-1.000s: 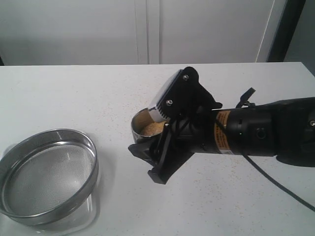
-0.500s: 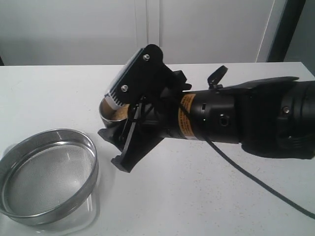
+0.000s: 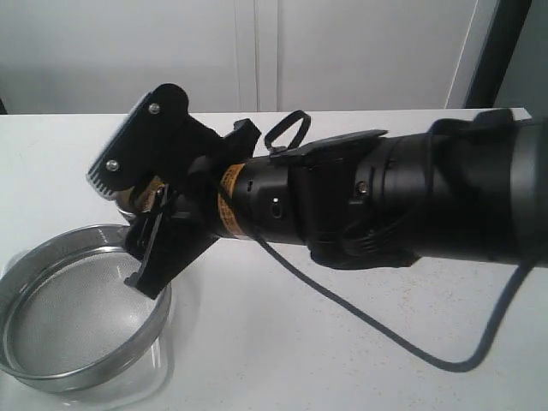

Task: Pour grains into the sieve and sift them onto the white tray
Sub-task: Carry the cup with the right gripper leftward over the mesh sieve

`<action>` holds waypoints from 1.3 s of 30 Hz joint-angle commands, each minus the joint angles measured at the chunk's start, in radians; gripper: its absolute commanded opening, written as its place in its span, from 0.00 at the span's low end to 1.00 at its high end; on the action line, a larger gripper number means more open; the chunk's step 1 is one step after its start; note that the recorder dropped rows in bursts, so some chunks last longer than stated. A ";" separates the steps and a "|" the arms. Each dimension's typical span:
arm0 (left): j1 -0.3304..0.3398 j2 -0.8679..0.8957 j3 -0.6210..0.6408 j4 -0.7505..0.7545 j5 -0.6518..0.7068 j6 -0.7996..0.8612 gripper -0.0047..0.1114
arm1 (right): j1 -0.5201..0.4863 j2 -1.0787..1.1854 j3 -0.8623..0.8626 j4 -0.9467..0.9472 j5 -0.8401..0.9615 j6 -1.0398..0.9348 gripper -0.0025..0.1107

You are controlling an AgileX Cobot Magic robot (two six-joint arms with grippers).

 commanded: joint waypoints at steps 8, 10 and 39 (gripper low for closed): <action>0.002 -0.005 0.005 -0.009 -0.002 0.001 0.04 | 0.085 0.113 -0.128 0.000 0.110 -0.153 0.02; 0.002 -0.005 0.005 -0.009 -0.002 0.001 0.04 | 0.098 0.134 -0.146 0.000 0.118 -0.195 0.02; 0.002 -0.005 0.005 -0.009 0.000 0.000 0.04 | 0.147 0.345 -0.325 0.000 0.261 -0.657 0.02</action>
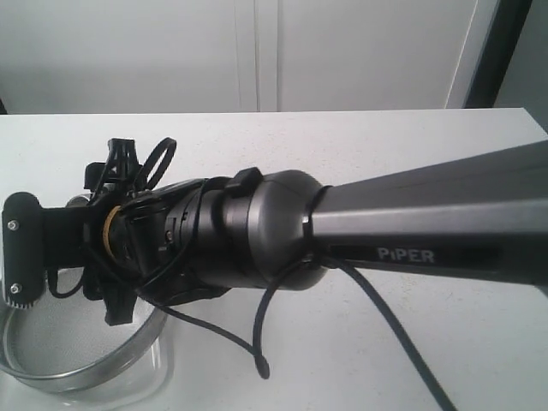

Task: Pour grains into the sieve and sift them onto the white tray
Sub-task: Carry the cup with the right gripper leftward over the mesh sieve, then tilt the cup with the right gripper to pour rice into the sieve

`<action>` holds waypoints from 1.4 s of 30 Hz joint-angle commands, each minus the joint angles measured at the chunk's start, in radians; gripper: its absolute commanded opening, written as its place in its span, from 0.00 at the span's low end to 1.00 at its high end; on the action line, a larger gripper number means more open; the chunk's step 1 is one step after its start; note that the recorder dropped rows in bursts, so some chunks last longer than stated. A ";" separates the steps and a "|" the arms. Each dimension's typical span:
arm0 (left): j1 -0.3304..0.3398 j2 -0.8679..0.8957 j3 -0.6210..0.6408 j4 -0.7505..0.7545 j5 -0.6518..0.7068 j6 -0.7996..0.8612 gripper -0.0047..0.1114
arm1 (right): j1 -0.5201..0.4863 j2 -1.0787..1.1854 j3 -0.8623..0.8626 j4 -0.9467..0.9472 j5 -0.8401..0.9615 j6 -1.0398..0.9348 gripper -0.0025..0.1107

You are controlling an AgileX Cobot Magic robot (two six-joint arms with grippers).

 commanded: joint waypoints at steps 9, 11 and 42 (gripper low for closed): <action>0.002 -0.005 0.005 -0.009 0.000 0.000 0.04 | 0.017 0.040 -0.012 -0.043 0.023 -0.178 0.02; 0.002 -0.005 0.005 -0.009 0.000 0.000 0.04 | 0.017 0.040 -0.012 -0.103 0.031 -0.178 0.02; 0.002 -0.005 0.005 -0.009 0.000 0.000 0.04 | 0.054 0.148 -0.122 -0.168 0.199 -0.403 0.02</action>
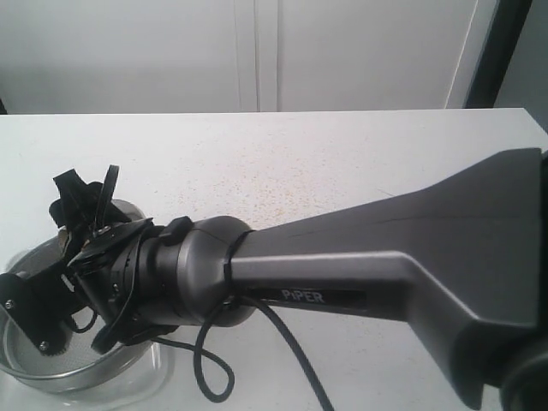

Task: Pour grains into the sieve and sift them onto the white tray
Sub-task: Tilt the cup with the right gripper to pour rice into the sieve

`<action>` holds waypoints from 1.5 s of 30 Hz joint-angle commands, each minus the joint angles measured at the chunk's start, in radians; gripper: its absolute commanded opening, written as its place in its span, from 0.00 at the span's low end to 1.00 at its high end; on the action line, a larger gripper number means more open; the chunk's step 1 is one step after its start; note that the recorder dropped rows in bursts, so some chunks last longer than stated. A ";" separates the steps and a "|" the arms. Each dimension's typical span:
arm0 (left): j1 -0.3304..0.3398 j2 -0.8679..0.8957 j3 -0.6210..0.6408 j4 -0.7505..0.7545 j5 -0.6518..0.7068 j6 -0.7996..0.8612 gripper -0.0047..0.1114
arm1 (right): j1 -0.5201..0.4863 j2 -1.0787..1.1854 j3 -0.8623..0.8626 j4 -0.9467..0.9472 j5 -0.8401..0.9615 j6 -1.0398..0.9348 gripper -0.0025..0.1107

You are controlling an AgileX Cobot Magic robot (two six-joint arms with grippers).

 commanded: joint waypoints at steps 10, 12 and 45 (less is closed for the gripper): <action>0.002 -0.005 0.005 -0.009 0.000 0.000 0.04 | 0.002 0.010 -0.020 -0.048 0.058 -0.104 0.02; 0.002 -0.005 0.005 -0.009 0.000 0.000 0.04 | 0.002 0.010 -0.020 -0.060 0.060 -0.104 0.02; 0.002 -0.005 0.005 -0.009 0.000 0.000 0.04 | 0.013 0.010 -0.020 -0.199 0.132 -0.157 0.02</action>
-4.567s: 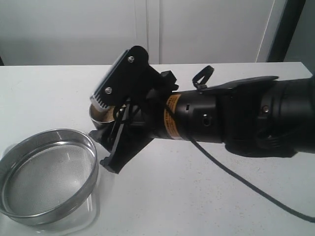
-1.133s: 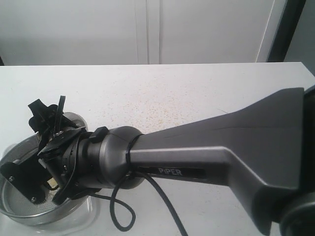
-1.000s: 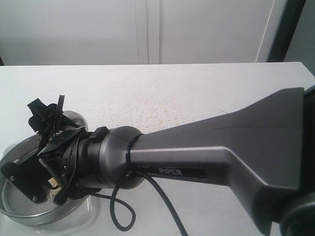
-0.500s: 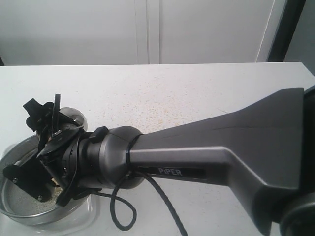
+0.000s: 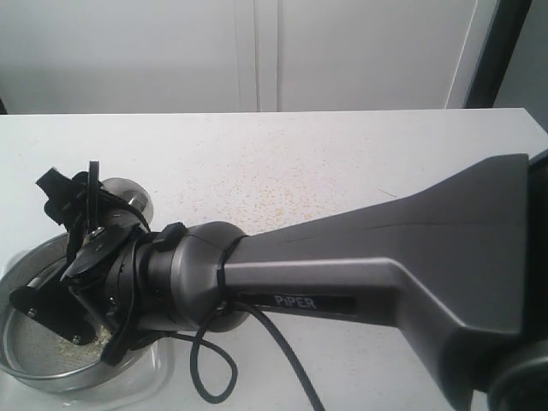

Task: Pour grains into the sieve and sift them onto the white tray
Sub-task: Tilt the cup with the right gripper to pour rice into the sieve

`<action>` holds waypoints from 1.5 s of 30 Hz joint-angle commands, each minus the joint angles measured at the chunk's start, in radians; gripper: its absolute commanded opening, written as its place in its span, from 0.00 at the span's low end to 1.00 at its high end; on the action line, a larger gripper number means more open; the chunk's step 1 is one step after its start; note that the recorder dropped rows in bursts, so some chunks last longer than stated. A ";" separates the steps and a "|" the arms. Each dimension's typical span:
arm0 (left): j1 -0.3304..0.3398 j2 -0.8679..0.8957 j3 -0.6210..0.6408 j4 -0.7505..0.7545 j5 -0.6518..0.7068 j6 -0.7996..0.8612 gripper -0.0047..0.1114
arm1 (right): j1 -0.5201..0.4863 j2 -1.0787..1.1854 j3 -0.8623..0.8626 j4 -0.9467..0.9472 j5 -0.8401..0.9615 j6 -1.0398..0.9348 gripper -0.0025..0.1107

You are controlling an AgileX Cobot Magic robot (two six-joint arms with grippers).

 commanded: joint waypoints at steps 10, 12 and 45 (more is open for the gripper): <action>0.002 -0.005 0.005 -0.009 0.000 0.000 0.04 | 0.006 -0.004 -0.009 -0.078 0.045 -0.008 0.02; 0.002 -0.005 0.005 -0.009 0.000 0.000 0.04 | 0.006 -0.004 -0.009 -0.087 0.054 -0.008 0.02; 0.002 -0.005 0.005 -0.009 0.000 0.000 0.04 | 0.050 -0.004 -0.009 -0.184 0.055 -0.276 0.02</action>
